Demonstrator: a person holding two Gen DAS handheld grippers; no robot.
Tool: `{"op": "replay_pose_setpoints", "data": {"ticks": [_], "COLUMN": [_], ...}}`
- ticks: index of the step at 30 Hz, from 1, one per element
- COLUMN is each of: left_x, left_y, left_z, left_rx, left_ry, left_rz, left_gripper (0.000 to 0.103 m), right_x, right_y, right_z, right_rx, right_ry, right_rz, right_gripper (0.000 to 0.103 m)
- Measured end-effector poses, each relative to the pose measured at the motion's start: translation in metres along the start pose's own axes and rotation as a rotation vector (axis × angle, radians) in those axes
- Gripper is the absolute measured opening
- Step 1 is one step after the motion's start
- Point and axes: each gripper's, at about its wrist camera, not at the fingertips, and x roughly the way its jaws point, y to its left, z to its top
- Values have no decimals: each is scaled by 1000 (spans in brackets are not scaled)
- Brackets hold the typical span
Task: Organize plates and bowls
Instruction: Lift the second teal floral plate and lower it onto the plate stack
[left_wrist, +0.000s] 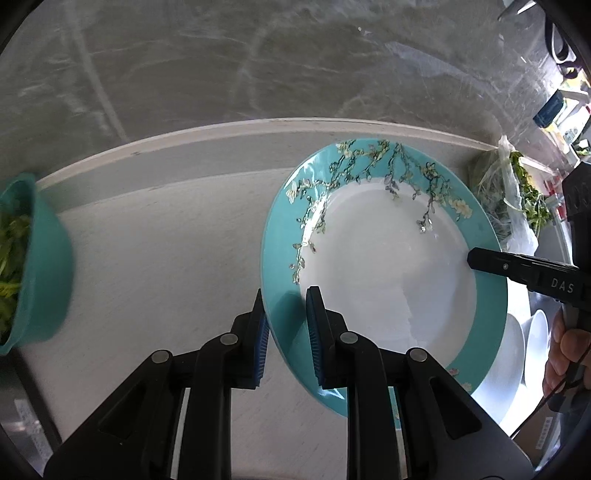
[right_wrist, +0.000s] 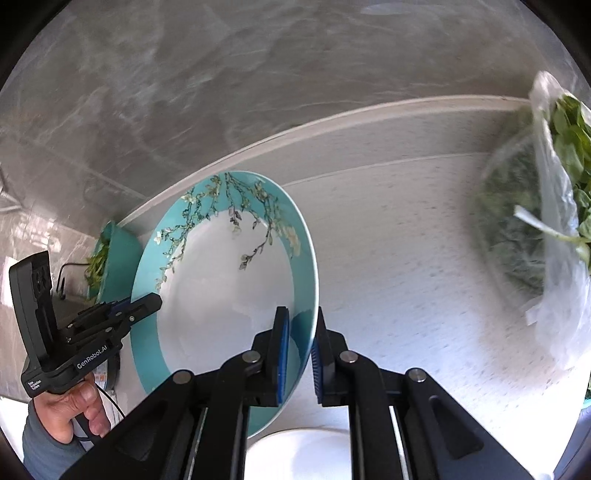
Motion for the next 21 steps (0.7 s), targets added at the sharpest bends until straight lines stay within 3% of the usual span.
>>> {"op": "replay_pose_setpoints", "data": {"ticks": [21], "left_x": [-110], "left_y": [86], "left_z": [-137], "left_rx": [-120], "left_ry": [-109], "left_rz": [67], "left_gripper": [17], "right_x": [14], "right_y": [131], "right_z": [-60], "right_rx": [-195], "right_ry": [8], "right_rz": [40], "right_gripper": [13]}}
